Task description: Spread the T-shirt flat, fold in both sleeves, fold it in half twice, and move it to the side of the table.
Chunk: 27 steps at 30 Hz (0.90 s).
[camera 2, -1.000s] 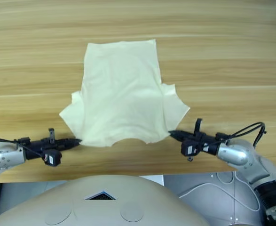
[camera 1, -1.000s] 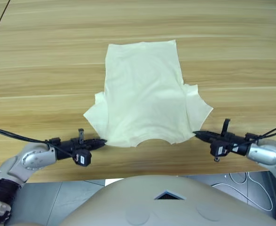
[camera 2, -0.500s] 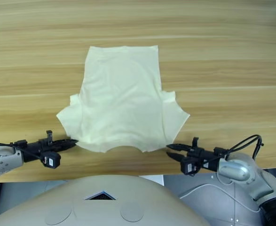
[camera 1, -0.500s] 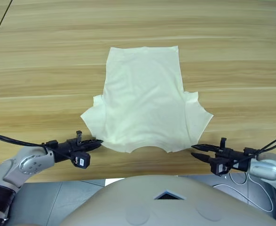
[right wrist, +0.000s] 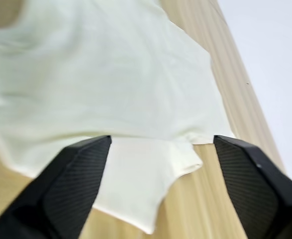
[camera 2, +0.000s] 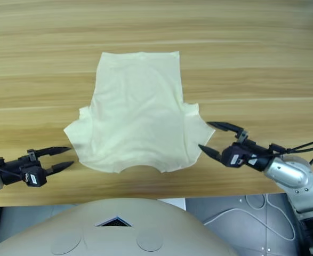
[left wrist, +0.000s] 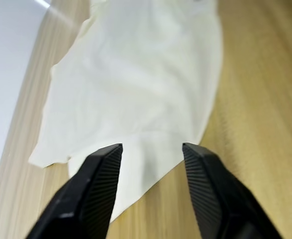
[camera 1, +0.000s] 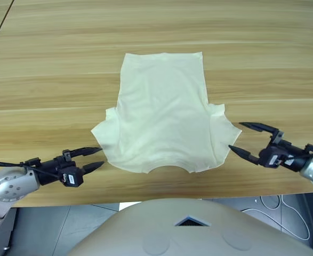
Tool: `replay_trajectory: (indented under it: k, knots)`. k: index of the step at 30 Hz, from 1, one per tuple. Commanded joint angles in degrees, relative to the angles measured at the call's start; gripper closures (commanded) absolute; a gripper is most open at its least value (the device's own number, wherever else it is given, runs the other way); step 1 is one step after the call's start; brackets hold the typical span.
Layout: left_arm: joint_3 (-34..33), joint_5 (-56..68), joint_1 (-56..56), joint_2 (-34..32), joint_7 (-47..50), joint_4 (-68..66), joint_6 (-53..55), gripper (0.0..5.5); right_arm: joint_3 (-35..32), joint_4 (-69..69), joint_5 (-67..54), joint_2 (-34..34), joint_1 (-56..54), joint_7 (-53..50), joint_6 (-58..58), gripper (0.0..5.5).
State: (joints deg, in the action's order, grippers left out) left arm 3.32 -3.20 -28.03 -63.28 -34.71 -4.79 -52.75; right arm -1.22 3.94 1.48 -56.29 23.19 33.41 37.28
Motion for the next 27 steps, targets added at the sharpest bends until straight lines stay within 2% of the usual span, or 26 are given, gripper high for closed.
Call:
replay_trajectory:
  k: [1,6,9,17,23,27]
  knots:
    - [-0.99,-1.20,5.43,3.11,0.83,-1.56,2.01,2.62,3.43,-4.19,11.16,4.83,-7.41,-3.45,-5.61,0.99]
    - [-1.02,-7.27,10.65,6.70,3.17,-5.21,3.99,1.76,7.65,-9.93,20.54,7.55,-11.68,-5.77,-8.06,0.11]
    - [-1.15,-9.28,11.93,7.60,4.16,-6.60,4.23,1.25,7.36,-12.34,22.11,6.14,-10.88,-6.77,-7.92,0.10]
    - [-0.77,-11.83,13.53,8.29,5.36,-8.67,4.23,0.16,4.54,-8.69,15.49,4.32,-7.87,-5.30,-5.44,0.10]
    - [-0.36,-12.46,13.66,8.16,5.45,-9.80,3.46,0.16,2.09,-6.99,13.11,4.46,-7.47,-5.14,-5.02,0.10]
    - [-2.87,-11.38,12.77,6.50,5.68,-8.39,3.73,0.16,-1.03,-5.69,10.58,5.39,-8.08,-6.47,-4.41,0.10]
